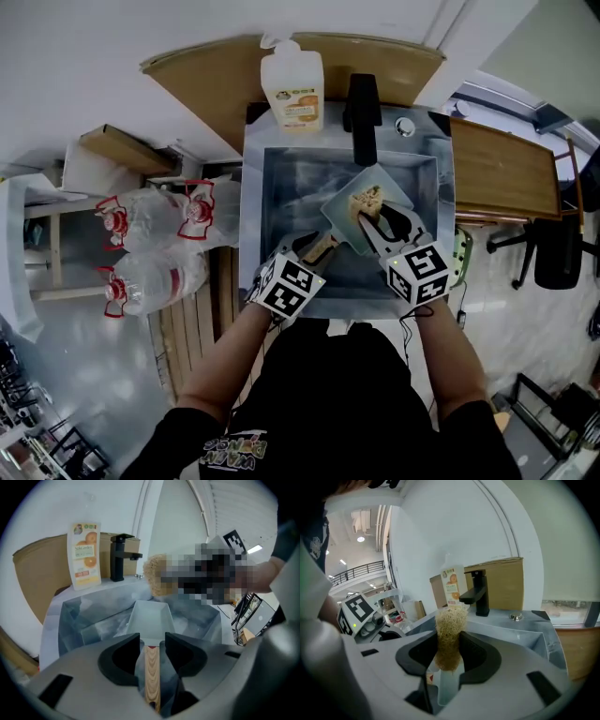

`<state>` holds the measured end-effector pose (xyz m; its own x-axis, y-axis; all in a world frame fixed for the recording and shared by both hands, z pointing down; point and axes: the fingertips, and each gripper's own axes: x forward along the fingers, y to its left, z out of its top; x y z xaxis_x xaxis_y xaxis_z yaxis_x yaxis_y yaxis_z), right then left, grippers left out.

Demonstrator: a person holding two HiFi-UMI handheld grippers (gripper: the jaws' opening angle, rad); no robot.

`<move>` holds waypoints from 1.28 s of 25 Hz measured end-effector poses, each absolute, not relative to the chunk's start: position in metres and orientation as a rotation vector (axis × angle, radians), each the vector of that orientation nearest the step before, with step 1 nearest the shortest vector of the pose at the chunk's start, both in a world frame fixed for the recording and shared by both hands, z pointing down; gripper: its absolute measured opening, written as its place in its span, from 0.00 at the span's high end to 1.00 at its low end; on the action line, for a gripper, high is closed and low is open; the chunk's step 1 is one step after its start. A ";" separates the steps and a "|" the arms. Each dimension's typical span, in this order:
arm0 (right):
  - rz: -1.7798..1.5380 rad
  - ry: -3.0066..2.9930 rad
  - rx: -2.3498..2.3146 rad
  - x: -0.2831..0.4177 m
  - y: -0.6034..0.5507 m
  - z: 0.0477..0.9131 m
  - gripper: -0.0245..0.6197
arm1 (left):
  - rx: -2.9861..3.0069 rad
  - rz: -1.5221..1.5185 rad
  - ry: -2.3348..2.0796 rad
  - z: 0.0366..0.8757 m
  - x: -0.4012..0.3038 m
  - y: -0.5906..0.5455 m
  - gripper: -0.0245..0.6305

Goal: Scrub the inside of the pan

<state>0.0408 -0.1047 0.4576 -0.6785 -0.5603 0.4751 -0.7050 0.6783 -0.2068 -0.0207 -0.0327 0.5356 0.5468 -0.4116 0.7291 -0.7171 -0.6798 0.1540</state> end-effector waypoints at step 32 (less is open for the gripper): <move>0.603 -2.046 0.480 0.002 -0.102 0.612 0.73 | 2.195 1.189 -0.665 0.615 -0.020 -0.022 0.70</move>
<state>0.0018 -0.1015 0.6118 -0.5015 -0.0989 0.8595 -0.5494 0.8039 -0.2280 -0.0195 -0.0223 0.6149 0.4858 -0.1600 0.8593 -0.6480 -0.7257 0.2312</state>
